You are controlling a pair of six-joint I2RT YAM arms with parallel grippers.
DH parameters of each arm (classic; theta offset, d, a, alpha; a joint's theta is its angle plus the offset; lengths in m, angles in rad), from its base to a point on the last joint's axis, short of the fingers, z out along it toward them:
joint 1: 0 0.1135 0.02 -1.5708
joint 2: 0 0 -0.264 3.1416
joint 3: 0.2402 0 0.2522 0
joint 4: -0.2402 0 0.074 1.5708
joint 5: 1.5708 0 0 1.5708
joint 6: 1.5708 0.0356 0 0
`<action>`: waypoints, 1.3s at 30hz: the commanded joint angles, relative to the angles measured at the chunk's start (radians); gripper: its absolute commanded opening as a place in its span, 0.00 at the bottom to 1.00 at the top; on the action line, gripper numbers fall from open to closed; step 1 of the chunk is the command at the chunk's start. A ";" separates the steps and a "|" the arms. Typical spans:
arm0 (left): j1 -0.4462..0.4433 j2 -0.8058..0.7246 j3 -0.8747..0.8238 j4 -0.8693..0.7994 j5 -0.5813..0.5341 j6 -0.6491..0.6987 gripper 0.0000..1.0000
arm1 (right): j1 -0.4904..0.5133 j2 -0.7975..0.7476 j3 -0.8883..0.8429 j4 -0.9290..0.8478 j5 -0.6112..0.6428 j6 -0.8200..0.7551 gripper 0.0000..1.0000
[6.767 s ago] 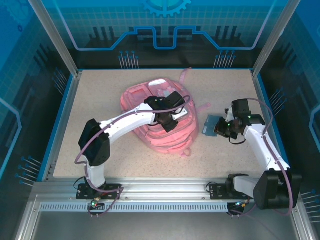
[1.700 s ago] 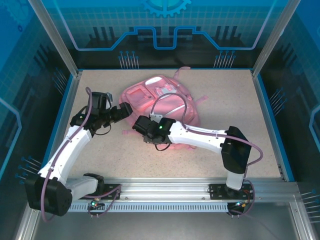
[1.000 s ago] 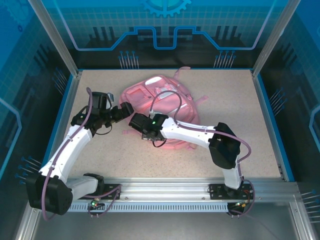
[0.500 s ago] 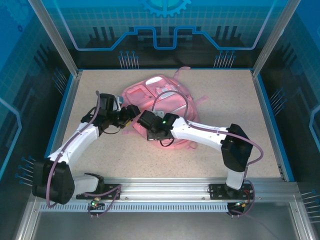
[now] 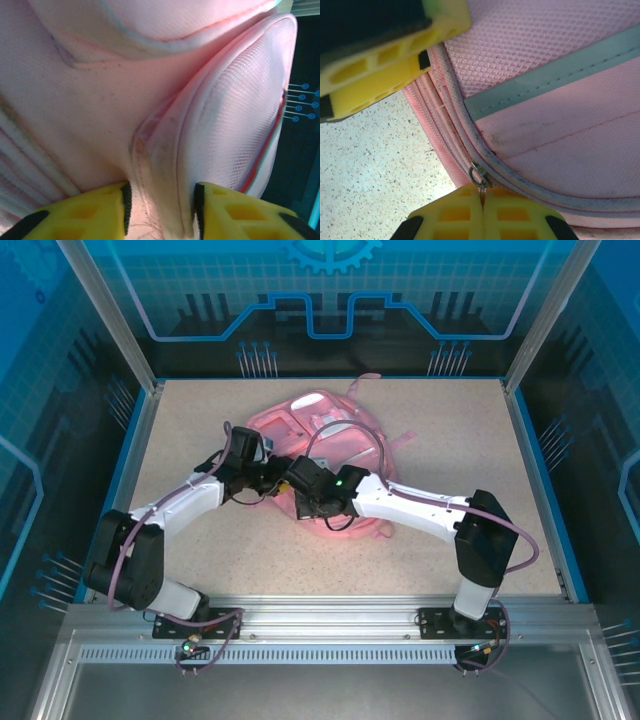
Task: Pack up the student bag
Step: Zip the student bag at the top-center of the table.
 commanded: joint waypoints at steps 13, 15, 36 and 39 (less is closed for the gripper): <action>0.015 0.022 0.084 -0.051 -0.095 0.077 0.00 | -0.053 -0.137 -0.127 -0.345 0.330 -0.056 0.00; 0.030 0.008 0.086 -0.075 -0.099 0.096 0.00 | -0.107 -0.164 -0.150 -0.339 0.353 -0.094 0.00; 0.120 -0.415 -0.084 -0.302 -0.170 0.026 0.64 | -0.108 -0.064 -0.006 0.124 -0.312 -0.457 0.00; 0.120 -0.469 -0.149 -0.247 -0.140 -0.065 0.64 | -0.083 -0.029 0.035 0.140 -0.335 -0.447 0.00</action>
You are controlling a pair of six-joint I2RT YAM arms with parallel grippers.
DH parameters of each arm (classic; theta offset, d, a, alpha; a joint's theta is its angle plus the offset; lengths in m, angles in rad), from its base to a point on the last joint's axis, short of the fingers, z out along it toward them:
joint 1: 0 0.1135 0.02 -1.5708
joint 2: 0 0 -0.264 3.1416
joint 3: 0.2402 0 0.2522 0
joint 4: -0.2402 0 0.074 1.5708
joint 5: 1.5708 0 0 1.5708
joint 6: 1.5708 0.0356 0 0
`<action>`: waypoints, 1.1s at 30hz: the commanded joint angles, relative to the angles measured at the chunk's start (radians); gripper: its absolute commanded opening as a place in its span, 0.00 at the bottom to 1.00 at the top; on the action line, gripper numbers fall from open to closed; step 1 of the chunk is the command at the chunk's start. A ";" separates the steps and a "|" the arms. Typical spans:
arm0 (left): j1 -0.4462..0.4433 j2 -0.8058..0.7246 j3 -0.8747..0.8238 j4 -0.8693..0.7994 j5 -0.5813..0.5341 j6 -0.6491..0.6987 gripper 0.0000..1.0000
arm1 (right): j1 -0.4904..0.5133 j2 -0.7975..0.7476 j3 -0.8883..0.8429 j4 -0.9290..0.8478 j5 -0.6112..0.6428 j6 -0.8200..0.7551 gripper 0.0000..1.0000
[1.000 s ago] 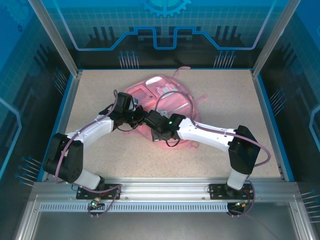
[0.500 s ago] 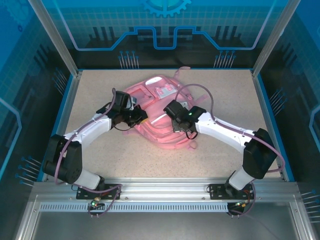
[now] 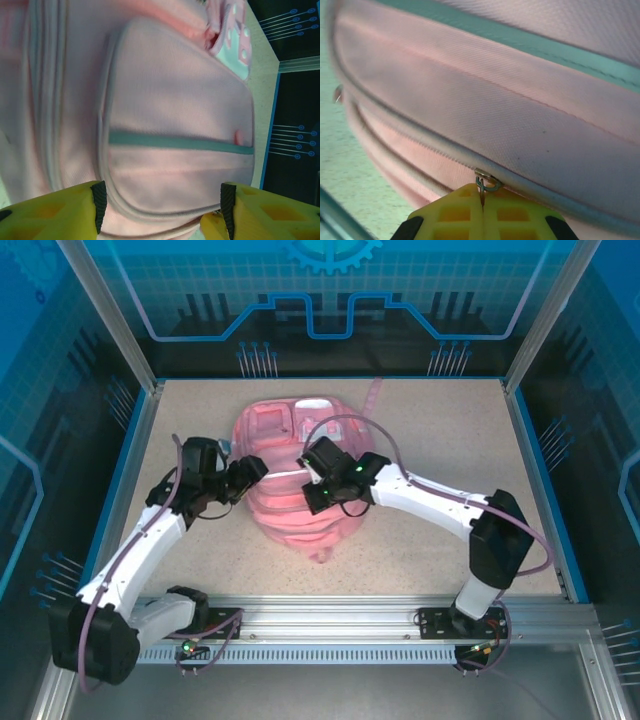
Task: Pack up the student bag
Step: Zip the student bag at the top-center of the table.
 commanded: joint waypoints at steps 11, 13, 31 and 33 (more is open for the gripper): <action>-0.002 -0.002 -0.110 0.120 0.025 -0.206 0.54 | 0.064 0.056 0.077 0.084 -0.090 0.007 0.00; -0.002 0.009 -0.110 0.129 0.017 -0.204 0.48 | 0.070 0.055 0.075 0.071 -0.066 0.006 0.00; -0.002 0.033 -0.116 0.086 -0.059 -0.100 0.00 | -0.056 -0.158 -0.166 -0.165 0.320 0.030 0.00; -0.002 0.034 -0.114 0.081 -0.056 -0.091 0.00 | -0.092 -0.158 -0.156 -0.147 0.318 0.004 0.00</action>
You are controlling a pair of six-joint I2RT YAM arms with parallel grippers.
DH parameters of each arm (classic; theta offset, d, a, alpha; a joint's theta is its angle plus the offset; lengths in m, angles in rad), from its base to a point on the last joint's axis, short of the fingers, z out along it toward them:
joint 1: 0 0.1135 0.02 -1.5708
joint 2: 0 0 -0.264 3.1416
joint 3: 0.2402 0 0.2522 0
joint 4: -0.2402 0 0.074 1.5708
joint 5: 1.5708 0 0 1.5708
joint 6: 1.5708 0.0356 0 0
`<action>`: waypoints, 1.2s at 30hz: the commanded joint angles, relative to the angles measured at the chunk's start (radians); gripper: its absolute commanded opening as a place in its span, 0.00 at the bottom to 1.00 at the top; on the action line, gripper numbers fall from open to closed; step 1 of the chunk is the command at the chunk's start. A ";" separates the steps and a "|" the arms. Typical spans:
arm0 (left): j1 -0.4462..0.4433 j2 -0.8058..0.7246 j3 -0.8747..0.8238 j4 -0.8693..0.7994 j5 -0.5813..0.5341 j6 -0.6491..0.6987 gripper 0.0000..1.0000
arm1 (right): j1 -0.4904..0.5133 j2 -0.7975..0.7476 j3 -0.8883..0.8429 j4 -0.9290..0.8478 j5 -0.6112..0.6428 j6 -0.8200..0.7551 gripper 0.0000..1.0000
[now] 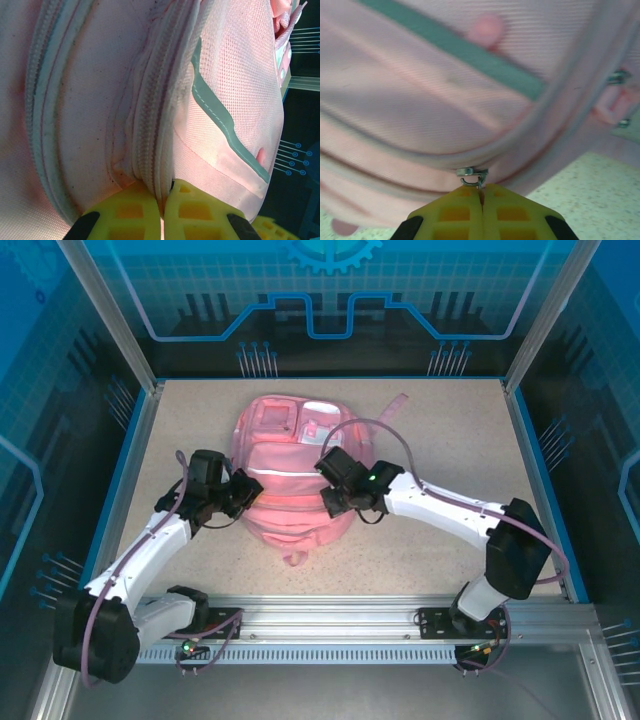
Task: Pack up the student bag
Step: Zip the student bag at the top-center of the table, then reset both arms
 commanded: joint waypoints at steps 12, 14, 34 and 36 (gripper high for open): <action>0.006 0.046 0.031 -0.056 0.013 0.180 0.00 | -0.209 0.102 0.174 -0.068 0.034 -0.103 0.00; 0.006 0.047 0.059 -0.068 0.034 0.216 0.02 | -0.213 0.076 0.166 -0.072 0.044 -0.100 0.00; 0.036 -0.114 0.249 -0.228 -0.679 0.545 0.99 | -0.442 -0.520 -0.197 0.169 0.346 -0.220 1.00; 0.048 -0.143 0.174 -0.142 -0.763 0.567 0.99 | -0.494 -0.574 -0.293 0.265 0.376 -0.239 1.00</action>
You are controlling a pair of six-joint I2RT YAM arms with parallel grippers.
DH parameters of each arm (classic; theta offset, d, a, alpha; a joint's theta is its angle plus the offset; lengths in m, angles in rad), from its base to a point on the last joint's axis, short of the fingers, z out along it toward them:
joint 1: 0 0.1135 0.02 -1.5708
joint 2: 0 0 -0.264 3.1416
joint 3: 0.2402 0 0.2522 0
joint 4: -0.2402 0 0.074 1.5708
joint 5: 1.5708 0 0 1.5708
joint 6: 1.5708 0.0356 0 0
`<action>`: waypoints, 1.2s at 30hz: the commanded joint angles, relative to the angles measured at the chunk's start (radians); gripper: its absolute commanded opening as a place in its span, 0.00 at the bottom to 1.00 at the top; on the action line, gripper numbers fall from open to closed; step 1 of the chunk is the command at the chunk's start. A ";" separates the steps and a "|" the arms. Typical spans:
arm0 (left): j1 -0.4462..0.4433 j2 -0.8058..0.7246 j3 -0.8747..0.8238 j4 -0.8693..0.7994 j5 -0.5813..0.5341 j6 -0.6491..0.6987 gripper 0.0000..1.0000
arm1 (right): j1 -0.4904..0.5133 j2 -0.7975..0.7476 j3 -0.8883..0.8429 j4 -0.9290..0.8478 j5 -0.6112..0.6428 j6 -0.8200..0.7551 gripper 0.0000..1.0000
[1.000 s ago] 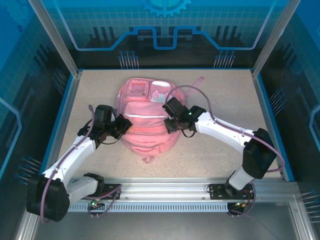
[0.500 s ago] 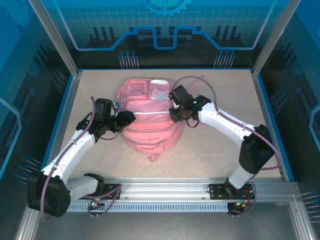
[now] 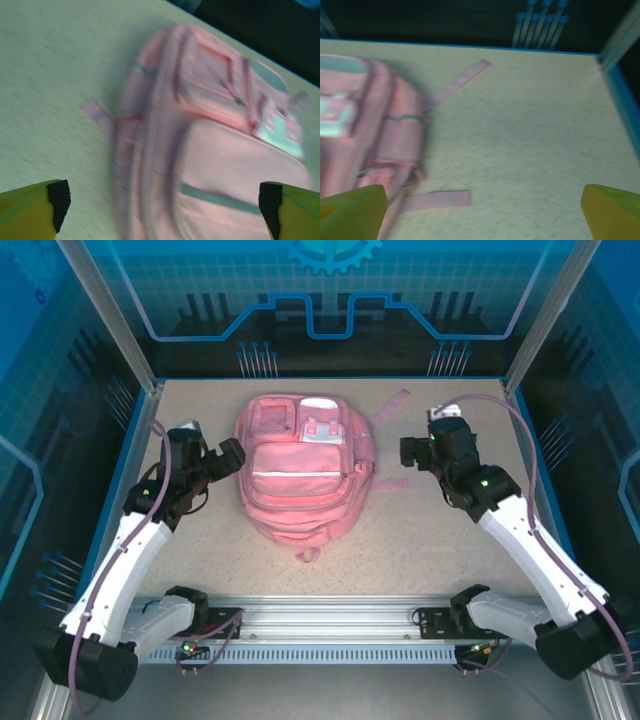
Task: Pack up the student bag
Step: Reset both arms
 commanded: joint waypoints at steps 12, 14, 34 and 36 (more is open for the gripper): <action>0.141 0.010 -0.498 0.621 -0.312 0.243 0.99 | -0.296 -0.053 -0.581 0.654 -0.040 -0.090 1.00; 0.161 0.044 -0.552 0.745 -0.266 0.276 0.99 | -0.298 -0.004 -0.631 0.778 -0.078 -0.115 1.00; 0.174 0.374 -0.692 1.490 0.053 0.463 0.99 | -0.328 0.284 -0.698 1.270 -0.282 -0.228 1.00; 0.174 0.436 -0.685 1.540 0.039 0.455 0.99 | -0.331 0.320 -0.691 1.296 -0.292 -0.224 1.00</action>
